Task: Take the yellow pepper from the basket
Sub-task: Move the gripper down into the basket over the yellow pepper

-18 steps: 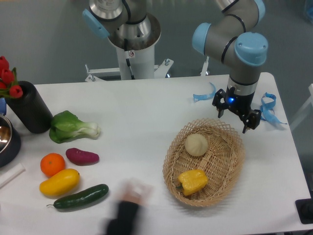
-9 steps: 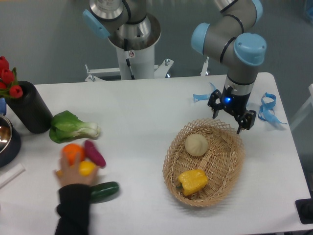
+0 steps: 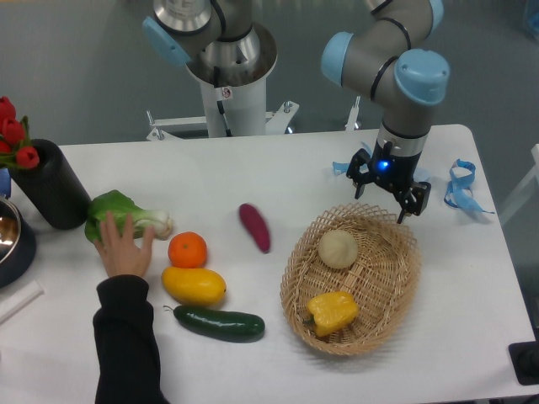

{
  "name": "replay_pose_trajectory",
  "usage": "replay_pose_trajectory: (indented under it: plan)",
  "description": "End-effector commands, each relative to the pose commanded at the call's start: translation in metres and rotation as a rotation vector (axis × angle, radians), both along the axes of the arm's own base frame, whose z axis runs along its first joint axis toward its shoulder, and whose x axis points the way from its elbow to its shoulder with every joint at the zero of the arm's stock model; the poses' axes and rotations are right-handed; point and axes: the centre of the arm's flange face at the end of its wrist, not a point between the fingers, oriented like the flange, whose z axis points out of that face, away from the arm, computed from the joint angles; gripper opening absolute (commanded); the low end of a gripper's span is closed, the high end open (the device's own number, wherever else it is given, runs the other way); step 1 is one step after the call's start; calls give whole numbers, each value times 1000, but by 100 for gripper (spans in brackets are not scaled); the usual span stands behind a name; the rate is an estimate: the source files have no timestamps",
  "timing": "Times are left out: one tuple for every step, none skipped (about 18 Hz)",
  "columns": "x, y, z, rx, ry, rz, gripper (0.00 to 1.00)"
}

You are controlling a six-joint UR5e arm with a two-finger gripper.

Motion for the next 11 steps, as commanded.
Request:
replay_pose_trajectory:
  plan:
    - [0, 4, 2, 17, 2, -5, 100]
    - [0, 6, 3, 29, 4, -6, 100]
    - [0, 10, 5, 34, 10, -5, 100]
    - [-3, 16, 10, 42, 25, -6, 100]
    - [-3, 28, 13, 48, 30, -10, 100]
    - [-1, 42, 15, 53, 28, -8, 100]
    - [3, 55, 16, 57, 22, 6, 100]
    - [9, 72, 18, 63, 20, 17, 100]
    - [14, 91, 21, 67, 24, 6, 100]
    - [13, 107, 16, 66, 22, -14, 100]
    - [8, 120, 11, 67, 23, -27, 100]
